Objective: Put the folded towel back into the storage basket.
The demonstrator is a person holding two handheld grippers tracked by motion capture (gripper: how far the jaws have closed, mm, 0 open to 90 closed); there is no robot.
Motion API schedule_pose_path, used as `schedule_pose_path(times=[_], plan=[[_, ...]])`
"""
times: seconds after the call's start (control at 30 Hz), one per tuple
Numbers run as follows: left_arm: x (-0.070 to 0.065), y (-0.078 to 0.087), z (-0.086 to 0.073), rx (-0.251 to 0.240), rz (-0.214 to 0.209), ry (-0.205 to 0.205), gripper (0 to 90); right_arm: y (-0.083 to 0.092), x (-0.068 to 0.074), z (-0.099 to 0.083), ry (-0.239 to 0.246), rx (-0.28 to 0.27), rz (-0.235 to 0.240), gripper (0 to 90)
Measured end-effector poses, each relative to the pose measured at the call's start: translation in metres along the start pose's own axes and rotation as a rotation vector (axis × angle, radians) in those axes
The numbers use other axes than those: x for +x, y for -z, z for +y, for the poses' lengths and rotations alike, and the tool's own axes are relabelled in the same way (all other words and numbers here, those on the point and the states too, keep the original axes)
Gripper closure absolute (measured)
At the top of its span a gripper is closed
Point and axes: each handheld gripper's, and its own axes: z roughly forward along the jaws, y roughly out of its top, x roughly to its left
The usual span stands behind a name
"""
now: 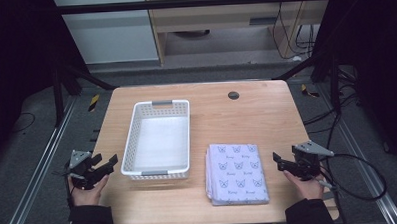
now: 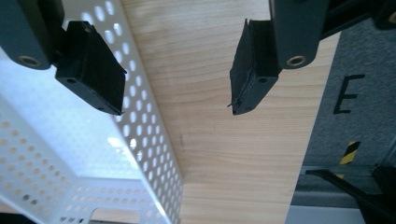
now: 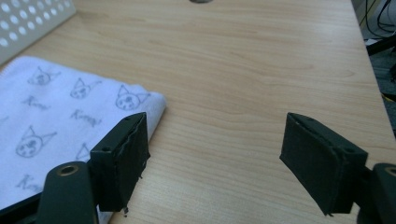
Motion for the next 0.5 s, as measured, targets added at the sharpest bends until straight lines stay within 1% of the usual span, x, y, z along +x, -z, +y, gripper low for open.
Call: schedule_pose_path(times=[0.07, 0.13, 0.27, 0.3, 0.4, 0.5], plan=[[-0.004, 0.003, 0.003, -0.003, -0.007, -0.007, 34.9, 0.004, 0.000, 0.001, -0.015, -0.022, 0.001, 23.6], [-0.007, 0.006, 0.005, -0.010, -0.022, -0.006, 34.8, 0.006, -0.001, 0.003, -0.025, -0.026, 0.008, 22.3], [-0.014, 0.010, 0.008, -0.017, -0.045, -0.007, 34.7, 0.006, 0.001, 0.003, -0.018, -0.021, 0.022, 21.3], [-0.014, 0.010, 0.008, -0.017, -0.045, -0.007, 34.7, 0.006, 0.001, 0.004, -0.007, -0.023, 0.021, 21.4], [-0.022, 0.014, 0.011, -0.030, -0.064, -0.019, 34.5, 0.007, 0.003, 0.004, 0.005, -0.025, 0.033, 23.2], [-0.029, 0.014, 0.012, -0.031, -0.082, -0.031, 34.0, 0.008, 0.005, 0.005, 0.002, -0.028, 0.044, 24.4]])
